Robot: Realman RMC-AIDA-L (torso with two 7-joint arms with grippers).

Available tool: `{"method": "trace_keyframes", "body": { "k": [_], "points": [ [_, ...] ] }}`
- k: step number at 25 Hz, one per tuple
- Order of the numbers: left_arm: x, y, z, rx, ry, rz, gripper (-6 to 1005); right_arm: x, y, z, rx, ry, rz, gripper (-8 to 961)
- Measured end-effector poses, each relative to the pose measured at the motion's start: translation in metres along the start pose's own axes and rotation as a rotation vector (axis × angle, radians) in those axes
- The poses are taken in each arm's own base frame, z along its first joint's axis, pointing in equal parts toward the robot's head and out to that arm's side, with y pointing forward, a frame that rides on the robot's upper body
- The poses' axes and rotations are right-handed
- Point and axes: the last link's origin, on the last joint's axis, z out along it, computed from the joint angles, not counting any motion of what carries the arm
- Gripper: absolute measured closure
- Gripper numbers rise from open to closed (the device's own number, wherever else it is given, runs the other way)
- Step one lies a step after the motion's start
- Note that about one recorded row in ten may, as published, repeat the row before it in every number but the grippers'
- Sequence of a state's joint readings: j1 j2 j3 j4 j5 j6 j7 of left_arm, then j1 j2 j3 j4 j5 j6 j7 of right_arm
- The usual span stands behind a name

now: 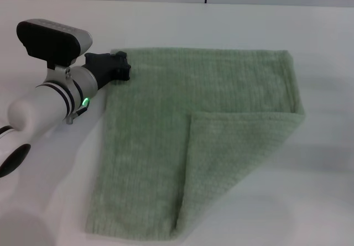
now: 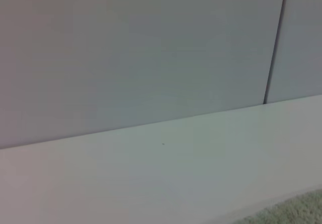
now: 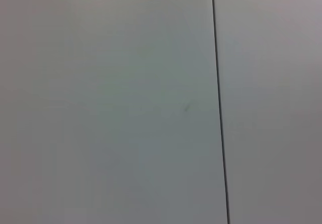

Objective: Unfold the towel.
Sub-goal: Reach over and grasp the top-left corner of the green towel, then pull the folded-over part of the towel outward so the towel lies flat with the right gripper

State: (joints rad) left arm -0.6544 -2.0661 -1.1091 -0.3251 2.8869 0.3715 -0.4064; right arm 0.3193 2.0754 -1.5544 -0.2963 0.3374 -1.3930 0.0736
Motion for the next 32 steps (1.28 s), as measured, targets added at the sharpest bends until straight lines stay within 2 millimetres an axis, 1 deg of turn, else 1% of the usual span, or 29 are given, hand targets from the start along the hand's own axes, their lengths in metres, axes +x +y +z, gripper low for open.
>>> {"method": "trace_keyframes", "body": {
  "k": [6, 9, 10, 11, 12, 13, 14, 15, 16, 19, 20, 21, 25, 29, 30, 31, 32],
  "points": [
    [0.000, 0.000, 0.000, -0.001, -0.002, 0.002, 1001, -0.001, 0.004, 0.002, -0.017, -0.004, 0.017, 198],
    [0.000, 0.000, 0.000, -0.001, -0.002, 0.002, 1001, 0.000, 0.017, 0.004, -0.091, 0.004, 0.074, 198],
    [0.000, 0.001, 0.000, -0.002, -0.001, 0.001, 1001, 0.002, 0.027, 0.008, -0.163, 0.033, 0.131, 198],
    [0.000, 0.001, 0.000, -0.002, -0.001, 0.001, 1001, 0.002, 0.027, 0.008, -0.163, 0.033, 0.131, 197],
    [0.001, 0.001, 0.000, -0.004, 0.002, 0.001, 1001, 0.003, 0.034, 0.014, -0.234, 0.074, 0.185, 197],
    [0.001, 0.001, 0.000, -0.004, 0.002, 0.001, 1001, 0.003, 0.034, 0.014, -0.234, 0.074, 0.185, 197],
    [0.001, 0.001, 0.000, -0.004, 0.002, 0.001, 1001, 0.004, 0.037, 0.017, -0.278, 0.098, 0.208, 197],
    [0.001, 0.001, 0.000, -0.004, 0.002, 0.001, 1001, 0.004, 0.047, 0.022, -0.383, 0.150, 0.242, 197],
    [0.001, 0.001, 0.000, -0.004, 0.002, 0.001, 1001, 0.004, 0.047, 0.022, -0.383, 0.150, 0.242, 197],
    [0.001, 0.001, 0.000, -0.004, 0.002, 0.001, 1001, 0.003, 0.060, 0.025, -0.533, 0.213, 0.275, 197],
    [0.001, 0.001, 0.000, -0.003, 0.002, 0.001, 1001, 0.002, 0.070, 0.027, -0.629, 0.249, 0.278, 197],
    [0.001, 0.001, 0.000, -0.003, 0.002, 0.001, 1001, 0.002, 0.070, 0.027, -0.629, 0.249, 0.278, 197],
    [0.002, 0.001, 0.000, -0.003, 0.004, 0.000, 1001, 0.001, 0.086, 0.027, -0.793, 0.324, 0.275, 197],
    [0.002, 0.001, 0.000, -0.002, 0.004, -0.002, 1001, 0.001, 0.101, 0.030, -0.924, 0.436, 0.290, 198],
    [0.002, 0.001, 0.000, -0.002, 0.005, -0.002, 1001, 0.000, 0.109, 0.032, -0.989, 0.495, 0.294, 198],
    [0.002, 0.001, 0.000, -0.002, 0.005, -0.002, 1001, 0.000, 0.109, 0.032, -0.989, 0.495, 0.294, 198],
    [0.002, 0.001, 0.000, -0.003, 0.005, -0.001, 1001, -0.002, 0.113, 0.033, -1.021, 0.524, 0.293, 197]
  ]
}}
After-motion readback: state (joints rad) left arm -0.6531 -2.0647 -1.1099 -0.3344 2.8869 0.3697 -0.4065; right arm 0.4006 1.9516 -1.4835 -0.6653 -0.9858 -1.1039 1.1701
